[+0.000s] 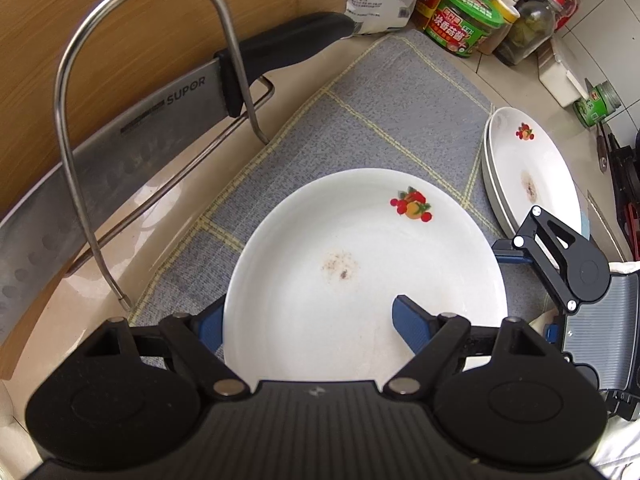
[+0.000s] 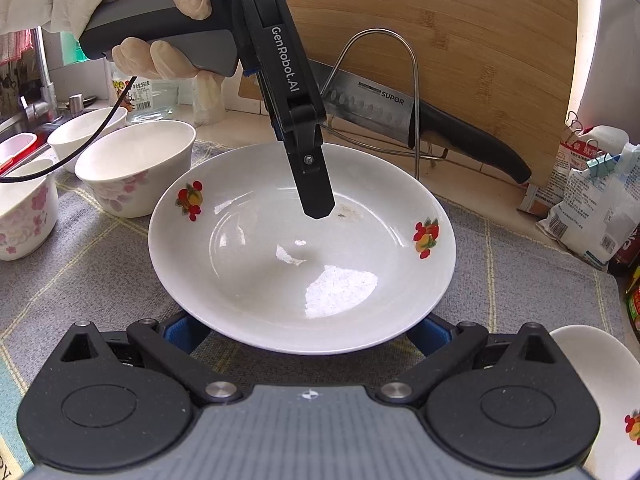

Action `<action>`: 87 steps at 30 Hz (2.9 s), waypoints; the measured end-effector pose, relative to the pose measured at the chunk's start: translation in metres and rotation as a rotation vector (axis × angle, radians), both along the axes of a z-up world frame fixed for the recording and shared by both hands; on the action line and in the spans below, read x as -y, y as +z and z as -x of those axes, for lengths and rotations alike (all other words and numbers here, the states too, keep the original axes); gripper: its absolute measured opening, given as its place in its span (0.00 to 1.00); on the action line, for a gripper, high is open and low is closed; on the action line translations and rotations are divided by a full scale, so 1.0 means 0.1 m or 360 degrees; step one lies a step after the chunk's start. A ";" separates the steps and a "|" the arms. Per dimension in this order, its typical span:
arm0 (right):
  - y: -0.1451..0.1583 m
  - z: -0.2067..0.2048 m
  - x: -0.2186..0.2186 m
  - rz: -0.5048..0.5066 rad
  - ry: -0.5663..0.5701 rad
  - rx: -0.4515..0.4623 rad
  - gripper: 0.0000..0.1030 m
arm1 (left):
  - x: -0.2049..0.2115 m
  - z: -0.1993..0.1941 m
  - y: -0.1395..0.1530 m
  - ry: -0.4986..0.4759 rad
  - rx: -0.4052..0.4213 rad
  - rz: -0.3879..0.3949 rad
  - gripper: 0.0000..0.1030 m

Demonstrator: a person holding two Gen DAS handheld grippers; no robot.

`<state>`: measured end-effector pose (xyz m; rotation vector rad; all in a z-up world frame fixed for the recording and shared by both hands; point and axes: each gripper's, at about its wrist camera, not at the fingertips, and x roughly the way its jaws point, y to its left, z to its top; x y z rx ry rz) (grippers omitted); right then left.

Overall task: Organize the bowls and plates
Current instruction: 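Lift the fruit-print plate with the left tool off the towel, then carry the plate with the left tool and lower it onto the plate stack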

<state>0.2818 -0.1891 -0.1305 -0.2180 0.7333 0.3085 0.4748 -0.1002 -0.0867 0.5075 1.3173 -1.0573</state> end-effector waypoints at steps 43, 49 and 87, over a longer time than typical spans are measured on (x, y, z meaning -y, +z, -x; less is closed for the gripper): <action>0.46 0.94 0.70 0.0116 -0.0305 0.0131 1.00 | 1.00 0.83 0.53 -0.0266 0.0125 0.0106 0.81; 0.47 1.12 0.95 0.0135 -0.0435 0.0121 1.00 | 1.33 0.99 0.46 -0.0389 0.0110 0.0122 0.81; 0.29 1.37 1.36 0.0123 -0.0745 -0.0015 1.00 | 2.24 1.33 -0.01 -0.0682 0.0030 0.0043 0.81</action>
